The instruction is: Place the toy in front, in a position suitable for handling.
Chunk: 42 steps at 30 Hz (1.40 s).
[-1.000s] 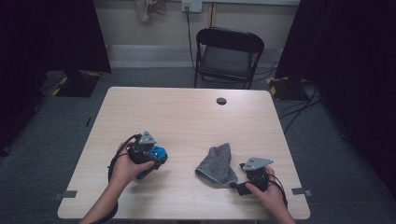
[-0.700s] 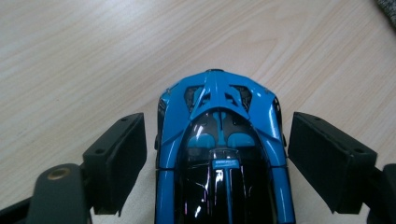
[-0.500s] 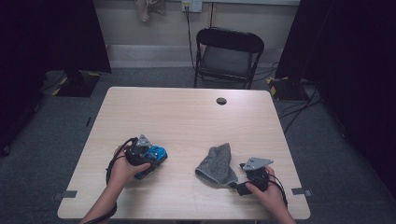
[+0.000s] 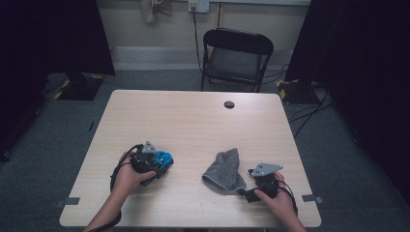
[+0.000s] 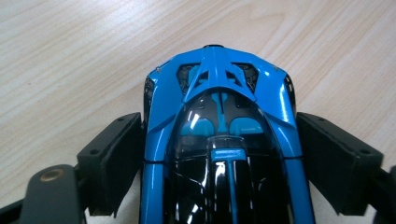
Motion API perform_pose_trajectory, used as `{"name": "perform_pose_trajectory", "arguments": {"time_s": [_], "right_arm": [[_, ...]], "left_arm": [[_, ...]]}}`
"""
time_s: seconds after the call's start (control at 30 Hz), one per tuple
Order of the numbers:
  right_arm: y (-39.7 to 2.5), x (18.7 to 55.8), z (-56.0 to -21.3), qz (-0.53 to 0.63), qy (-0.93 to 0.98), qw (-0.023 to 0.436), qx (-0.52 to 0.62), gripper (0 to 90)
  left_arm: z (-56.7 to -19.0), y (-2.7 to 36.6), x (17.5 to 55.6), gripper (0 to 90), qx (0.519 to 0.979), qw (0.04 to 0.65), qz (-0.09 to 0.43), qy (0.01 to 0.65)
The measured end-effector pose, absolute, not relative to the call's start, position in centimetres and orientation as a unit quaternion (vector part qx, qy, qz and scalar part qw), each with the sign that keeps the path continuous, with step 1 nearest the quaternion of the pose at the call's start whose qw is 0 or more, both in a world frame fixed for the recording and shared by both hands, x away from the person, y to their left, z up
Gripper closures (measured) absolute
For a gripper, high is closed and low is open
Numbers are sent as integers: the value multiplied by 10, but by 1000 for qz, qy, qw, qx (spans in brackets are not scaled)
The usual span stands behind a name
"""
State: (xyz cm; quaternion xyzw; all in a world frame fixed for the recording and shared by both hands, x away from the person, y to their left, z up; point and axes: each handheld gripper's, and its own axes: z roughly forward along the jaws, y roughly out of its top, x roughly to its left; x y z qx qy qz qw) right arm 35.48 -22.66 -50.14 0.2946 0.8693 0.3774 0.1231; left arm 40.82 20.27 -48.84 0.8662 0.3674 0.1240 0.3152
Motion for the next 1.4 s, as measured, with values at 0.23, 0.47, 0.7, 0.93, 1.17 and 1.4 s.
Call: {"name": "perform_pose_trajectory", "arguments": {"time_s": [0.23,0.47,0.7,0.93,1.17,1.4], "right_arm": [[-227,355,-501,377,869,123,295,117],[-227,355,-501,377,869,123,295,117],[-227,355,-501,377,869,123,295,117],[-227,355,-501,377,869,123,295,117],[-227,355,-501,377,869,123,295,117],[-227,355,-501,377,869,123,295,117]], "left_arm": [[-487,200,408,244,861,309,129,384],[-485,203,406,245,847,315,125,409],[-475,203,407,246,844,313,128,416],[-482,198,411,245,850,304,128,411],[-487,196,412,243,853,307,135,401],[-481,196,408,180,846,313,152,405]]}}
